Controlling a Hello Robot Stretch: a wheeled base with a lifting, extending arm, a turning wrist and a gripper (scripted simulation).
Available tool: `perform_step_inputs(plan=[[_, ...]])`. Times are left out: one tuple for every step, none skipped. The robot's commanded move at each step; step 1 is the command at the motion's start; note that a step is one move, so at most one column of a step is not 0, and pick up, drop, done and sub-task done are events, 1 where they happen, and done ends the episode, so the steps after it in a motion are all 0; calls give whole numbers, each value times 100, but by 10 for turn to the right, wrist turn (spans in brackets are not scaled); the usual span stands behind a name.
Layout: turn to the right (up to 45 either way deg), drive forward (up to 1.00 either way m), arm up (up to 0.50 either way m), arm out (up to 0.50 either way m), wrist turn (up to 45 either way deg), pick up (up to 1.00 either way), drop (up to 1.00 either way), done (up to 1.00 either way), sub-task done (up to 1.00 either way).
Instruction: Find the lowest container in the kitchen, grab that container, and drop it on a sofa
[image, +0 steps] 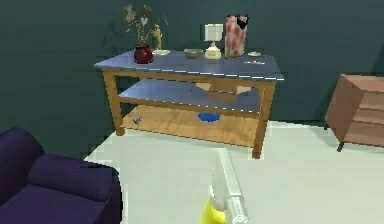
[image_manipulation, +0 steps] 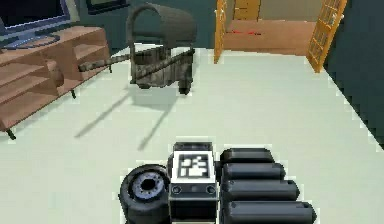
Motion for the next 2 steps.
perform_step_inputs(plan=[[-150, 0, 0, 0, 0, 0, 0, 0, 0], [450, 0, 0, 0, 0, 0, 0, 0, 0]])
